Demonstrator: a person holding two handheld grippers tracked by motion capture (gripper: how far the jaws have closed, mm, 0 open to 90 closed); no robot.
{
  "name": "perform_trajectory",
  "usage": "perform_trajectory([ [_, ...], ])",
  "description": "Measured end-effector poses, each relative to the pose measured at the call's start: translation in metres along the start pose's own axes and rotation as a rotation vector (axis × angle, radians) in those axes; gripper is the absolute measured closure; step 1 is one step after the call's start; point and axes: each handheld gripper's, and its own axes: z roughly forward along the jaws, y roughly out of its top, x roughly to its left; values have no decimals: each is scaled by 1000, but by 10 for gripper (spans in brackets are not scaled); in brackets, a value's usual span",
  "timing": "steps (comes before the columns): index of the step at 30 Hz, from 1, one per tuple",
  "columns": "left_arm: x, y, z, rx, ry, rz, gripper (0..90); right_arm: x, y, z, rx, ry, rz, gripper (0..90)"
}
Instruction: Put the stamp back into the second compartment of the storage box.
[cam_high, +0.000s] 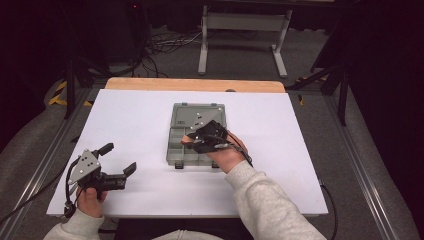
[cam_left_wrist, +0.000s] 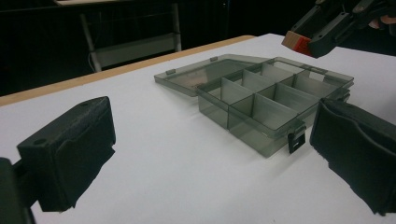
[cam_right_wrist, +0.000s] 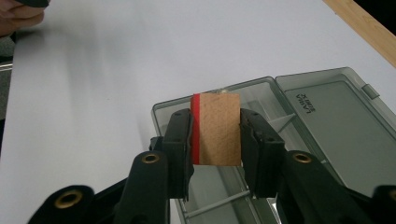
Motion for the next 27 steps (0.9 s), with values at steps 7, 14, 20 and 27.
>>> perform_trajectory([
  [7, 0, 0, 0, 2, 0, -3, 11, -8, 4, 3, 17, -22, 17, 658],
  [14, 1, 0, 0, 0, -5, -2, 11, -17, 5, 8, 32, -34, 39, 658],
  [20, 1, 0, 0, 4, -3, -1, 11, -21, 6, 12, 43, -42, 48, 658],
  [27, 1, 0, 0, 4, -2, 0, 11, -26, 8, 15, 50, -53, 61, 658],
])
